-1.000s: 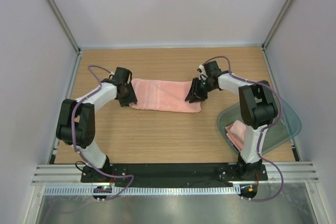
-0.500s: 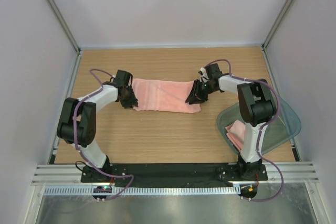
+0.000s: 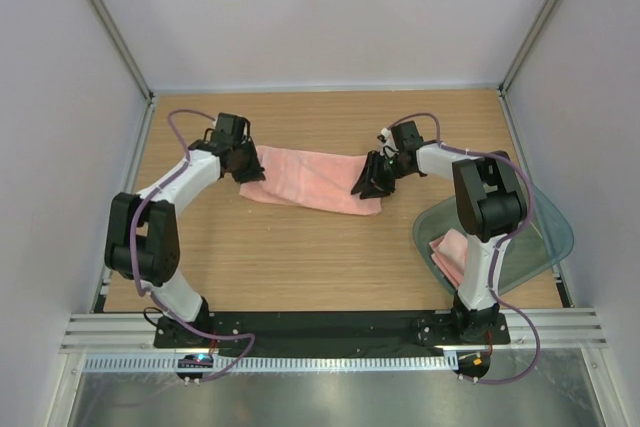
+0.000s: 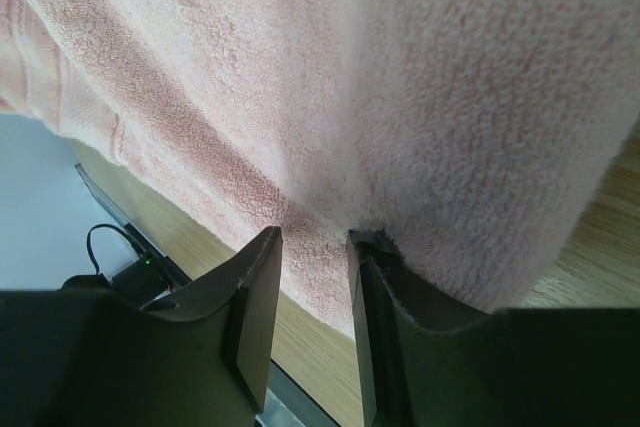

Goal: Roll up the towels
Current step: Fold the towel

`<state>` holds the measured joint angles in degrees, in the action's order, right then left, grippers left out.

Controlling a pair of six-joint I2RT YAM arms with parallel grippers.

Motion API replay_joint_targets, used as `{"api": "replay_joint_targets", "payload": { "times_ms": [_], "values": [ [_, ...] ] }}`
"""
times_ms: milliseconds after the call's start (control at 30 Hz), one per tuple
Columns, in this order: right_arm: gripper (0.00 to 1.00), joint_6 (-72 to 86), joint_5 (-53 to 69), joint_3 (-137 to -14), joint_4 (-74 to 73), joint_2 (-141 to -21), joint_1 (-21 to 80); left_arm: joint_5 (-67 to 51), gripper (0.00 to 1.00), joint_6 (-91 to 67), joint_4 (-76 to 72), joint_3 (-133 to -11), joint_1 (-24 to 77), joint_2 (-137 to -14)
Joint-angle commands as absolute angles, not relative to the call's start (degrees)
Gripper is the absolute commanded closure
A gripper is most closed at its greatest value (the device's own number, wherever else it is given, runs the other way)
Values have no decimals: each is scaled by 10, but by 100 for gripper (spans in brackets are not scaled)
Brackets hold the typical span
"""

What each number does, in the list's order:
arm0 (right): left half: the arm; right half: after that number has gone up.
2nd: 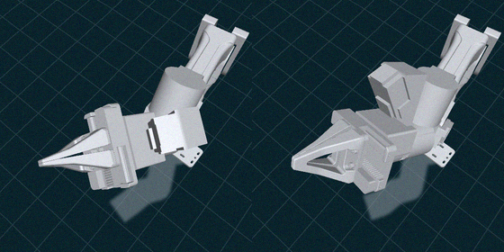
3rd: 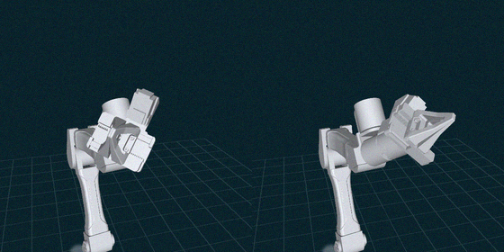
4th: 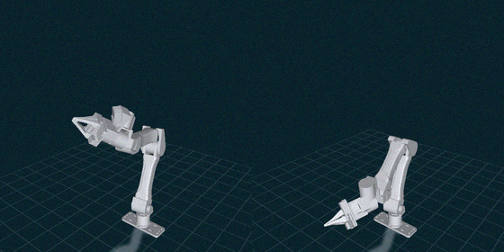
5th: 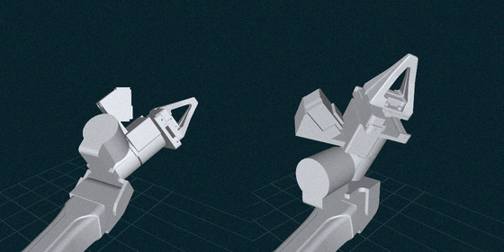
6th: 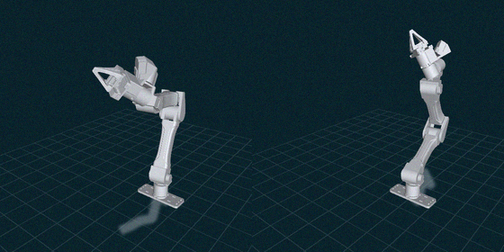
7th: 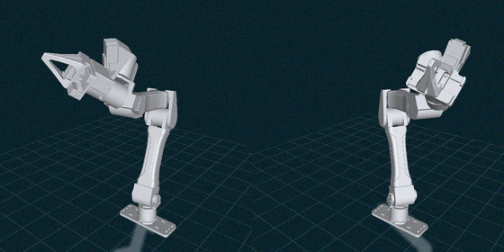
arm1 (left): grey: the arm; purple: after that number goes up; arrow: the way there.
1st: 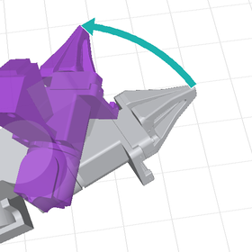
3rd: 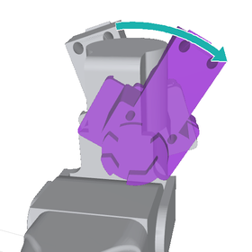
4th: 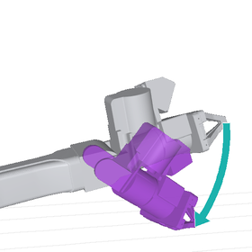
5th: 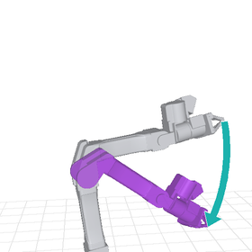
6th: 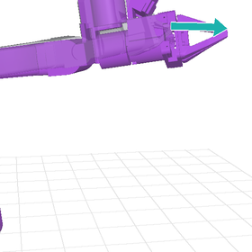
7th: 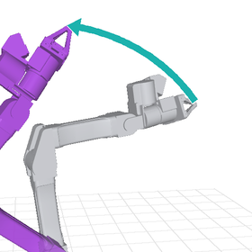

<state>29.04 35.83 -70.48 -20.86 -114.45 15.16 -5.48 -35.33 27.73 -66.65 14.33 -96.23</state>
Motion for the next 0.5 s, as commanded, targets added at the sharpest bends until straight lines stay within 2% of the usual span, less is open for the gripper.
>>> {"api": "replay_joint_targets", "payload": {
  "times_ms": [0, 167, 467],
  "values": [
    [57, 276, 307, -700, -224, -1129, 153, -42, 100, -301, 277, -704, 147, -915],
    [52, 273, 306, -706, -241, -1113, 153, -4, 100, -284, 280, -710, 136, -938],
    [51, 276, 313, -692, -247, -1081, 153, 46, 100, -315, 300, -697, 105, -1033]
  ]
}}
